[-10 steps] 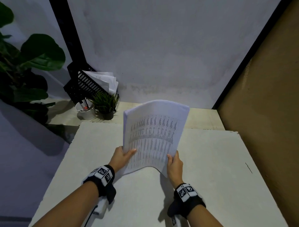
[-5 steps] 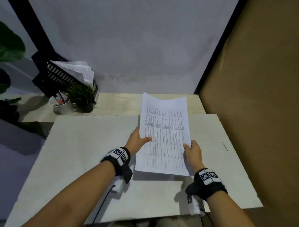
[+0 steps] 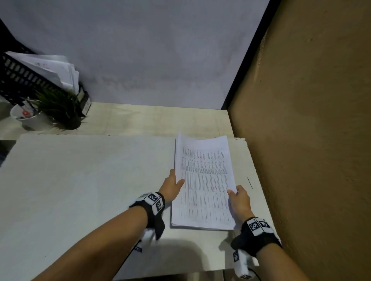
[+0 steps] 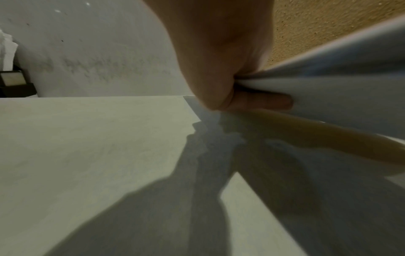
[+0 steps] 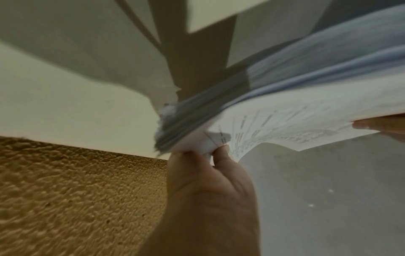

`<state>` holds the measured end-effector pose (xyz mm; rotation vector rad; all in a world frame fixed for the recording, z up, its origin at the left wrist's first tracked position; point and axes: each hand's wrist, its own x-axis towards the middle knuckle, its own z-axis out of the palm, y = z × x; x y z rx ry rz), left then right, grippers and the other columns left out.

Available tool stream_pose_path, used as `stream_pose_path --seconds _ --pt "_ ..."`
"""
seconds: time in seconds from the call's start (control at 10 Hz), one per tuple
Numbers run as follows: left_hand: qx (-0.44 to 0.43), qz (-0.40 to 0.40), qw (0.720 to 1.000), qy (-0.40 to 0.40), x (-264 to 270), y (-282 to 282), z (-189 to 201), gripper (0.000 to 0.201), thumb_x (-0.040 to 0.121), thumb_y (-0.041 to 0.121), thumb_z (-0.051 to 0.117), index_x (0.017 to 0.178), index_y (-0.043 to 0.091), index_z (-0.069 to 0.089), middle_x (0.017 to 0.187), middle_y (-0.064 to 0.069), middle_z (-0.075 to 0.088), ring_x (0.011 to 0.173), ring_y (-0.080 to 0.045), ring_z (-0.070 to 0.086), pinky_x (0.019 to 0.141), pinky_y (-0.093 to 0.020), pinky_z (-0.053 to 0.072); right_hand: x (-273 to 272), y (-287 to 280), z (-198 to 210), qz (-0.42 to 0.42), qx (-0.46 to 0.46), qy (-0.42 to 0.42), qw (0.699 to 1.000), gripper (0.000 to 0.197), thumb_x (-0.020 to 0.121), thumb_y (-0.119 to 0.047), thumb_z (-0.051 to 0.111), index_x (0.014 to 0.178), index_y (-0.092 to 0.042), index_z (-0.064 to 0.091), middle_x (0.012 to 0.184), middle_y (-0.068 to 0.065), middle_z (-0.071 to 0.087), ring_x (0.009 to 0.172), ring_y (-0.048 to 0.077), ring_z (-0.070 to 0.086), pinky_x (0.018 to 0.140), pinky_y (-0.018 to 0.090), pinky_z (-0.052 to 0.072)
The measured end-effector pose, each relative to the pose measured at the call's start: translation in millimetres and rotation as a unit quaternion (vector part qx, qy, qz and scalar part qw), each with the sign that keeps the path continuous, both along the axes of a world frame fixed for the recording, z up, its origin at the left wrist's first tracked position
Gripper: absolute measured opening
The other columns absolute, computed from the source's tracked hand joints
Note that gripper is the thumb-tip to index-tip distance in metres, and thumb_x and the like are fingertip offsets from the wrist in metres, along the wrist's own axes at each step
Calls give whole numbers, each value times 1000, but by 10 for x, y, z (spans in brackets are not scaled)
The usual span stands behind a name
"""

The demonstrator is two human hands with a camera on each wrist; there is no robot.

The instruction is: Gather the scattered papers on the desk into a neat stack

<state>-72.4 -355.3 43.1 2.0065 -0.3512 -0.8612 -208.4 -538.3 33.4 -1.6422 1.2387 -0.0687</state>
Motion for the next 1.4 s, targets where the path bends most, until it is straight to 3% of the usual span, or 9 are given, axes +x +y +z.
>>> stream_pose_path --seconds 0.1,0.2,0.4,0.7,0.9,1.1,1.2,1.3,1.4 --pt "54 -24 998 19 57 -82 -74 49 96 18 39 137 -1 21 139 -20 43 124 -31 46 101 -32 37 37 -104 -90 -3 4 17 1000 15 94 -12 42 104 -6 52 104 13 62 94 29 62 87 42 52" --pt "114 -43 992 36 148 -129 -104 44 94 15 42 131 -5 28 133 -23 46 120 -34 49 96 -34 41 98 -178 -173 4 -3 43 999 18 94 -13 44 107 -3 52 107 14 61 93 28 60 88 40 50" --pt "161 -20 986 46 166 -125 -89 40 91 11 49 125 -4 34 129 -23 48 116 -34 50 93 -35 43 154 -228 -192 51 -41 115 991 29 92 -14 47 113 6 52 112 23 59 100 35 57 82 34 44" --pt "198 -49 978 49 63 -70 -82 41 91 13 51 124 -5 34 128 -24 49 115 -35 52 90 -38 46 77 -290 -204 102 -39 163 980 39 93 -18 49 120 10 47 121 27 54 90 24 45 78 28 35" --pt "204 -35 978 23 25 -61 -81 39 89 14 55 120 -5 40 125 -22 52 114 -33 52 89 -35 44 71 -222 -196 74 -74 149 983 40 91 -14 53 124 7 45 121 26 55 108 36 55 87 36 44" --pt "184 41 982 -25 4 -64 -58 47 81 8 64 121 -6 44 123 -23 54 112 -33 54 86 -31 42 93 -183 -274 72 -128 130 981 40 87 -11 58 122 5 49 120 24 55 108 38 55 92 41 48" --pt "203 25 978 -30 -25 -84 -57 40 80 8 66 114 -5 50 118 -22 57 106 -34 57 87 -35 46 87 -199 -347 73 -130 118 982 39 85 -11 59 120 6 52 118 25 55 108 39 54 93 45 48" --pt "214 3 976 -47 -16 -105 -8 23 81 10 64 97 -3 53 108 -21 60 97 -33 60 78 -34 47 82 -212 -388 81 -130 114 982 39 86 -12 58 120 6 52 118 25 56 107 39 55 92 44 49" --pt "220 -6 973 -63 70 -76 33 26 84 20 60 95 -2 51 101 -18 56 87 -29 56 71 -33 44 82 -269 -365 83 -135 118 980 44 84 -20 59 118 6 52 118 25 56 107 39 54 90 44 50"
